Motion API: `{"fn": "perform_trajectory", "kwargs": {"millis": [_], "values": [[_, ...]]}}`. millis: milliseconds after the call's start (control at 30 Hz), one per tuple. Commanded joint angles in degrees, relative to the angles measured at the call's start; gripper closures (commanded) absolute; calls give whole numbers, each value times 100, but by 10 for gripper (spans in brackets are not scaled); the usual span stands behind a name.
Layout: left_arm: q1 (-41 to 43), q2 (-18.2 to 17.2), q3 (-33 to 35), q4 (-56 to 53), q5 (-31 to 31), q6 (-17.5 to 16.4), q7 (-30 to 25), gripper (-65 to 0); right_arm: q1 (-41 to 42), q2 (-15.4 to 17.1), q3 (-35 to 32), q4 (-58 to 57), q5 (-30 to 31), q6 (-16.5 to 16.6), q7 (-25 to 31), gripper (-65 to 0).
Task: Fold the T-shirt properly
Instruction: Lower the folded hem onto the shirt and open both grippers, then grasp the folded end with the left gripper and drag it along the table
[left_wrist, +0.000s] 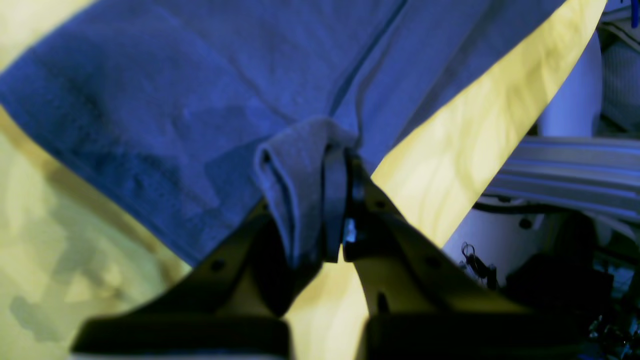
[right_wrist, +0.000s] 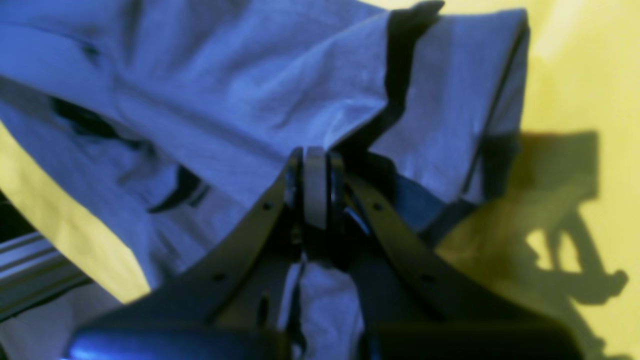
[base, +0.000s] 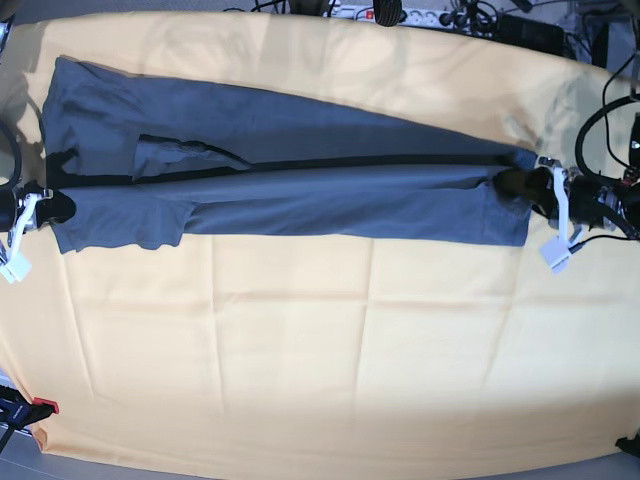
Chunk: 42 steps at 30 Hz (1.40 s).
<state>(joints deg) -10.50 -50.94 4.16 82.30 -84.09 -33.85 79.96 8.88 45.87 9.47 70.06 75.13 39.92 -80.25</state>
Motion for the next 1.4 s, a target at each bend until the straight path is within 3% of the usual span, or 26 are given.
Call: {"fn": "perform_trajectory", "kwargs": {"millis": [0, 67, 100, 200, 233, 300, 533, 633, 700, 800, 967, 1067, 1167, 1367], "values": [[-125, -160, -55, 57, -91, -70, 4, 0, 114, 177, 52, 72, 162, 8, 25, 0], [-138, -162, -55, 57, -91, -90, 4, 0, 116, 179, 52, 72, 157, 8, 25, 0], [-144, -162, -55, 57, -91, -90, 4, 0, 116, 186, 52, 72, 155, 8, 25, -37], [-149, -164, -55, 57, -91, -87, 4, -244, 129, 197, 52, 72, 162, 8, 25, -317], [-164, -160, -55, 57, -91, -83, 4, -326, 131, 208, 52, 72, 175, 8, 25, -381], [-197, -177, -55, 59, -91, 31, 4, -400, 149, 291, 57, 72, 413, 8, 25, -401], [-664, -623, -68, 57, -91, 203, 4, -401, 350, 1204, 258, 76, 987, 8, 25, -401], [-960, -728, -382, 57, -91, 212, 4, -401, 431, 1287, 719, 114, 987, 8, 25, -386], [-1016, -730, -800, 57, -91, 216, 4, -401, 431, 1250, 1064, 114, 987, 8, 25, -292], [-962, -713, -1471, 55, -91, 221, 4, -401, 415, 1027, 1373, 114, 987, 8, 25, -6], [-409, -699, -2505, 39, 350, 417, 4, -401, 398, 566, 1384, 114, 987, 8, 25, 0], [90, -424, -3154, 39, 898, 529, 4, -401, 400, 463, 1384, 114, 987, 8, 25, 0], [581, 81, -3738, -83, 1390, 789, -286, -401, 402, 481, 1384, 114, 987, 8, 25, 0], [1001, 1023, -3947, -876, 1353, 737, -496, -401, 415, 483, 1384, 114, 987, 8, 25, 0]]}}
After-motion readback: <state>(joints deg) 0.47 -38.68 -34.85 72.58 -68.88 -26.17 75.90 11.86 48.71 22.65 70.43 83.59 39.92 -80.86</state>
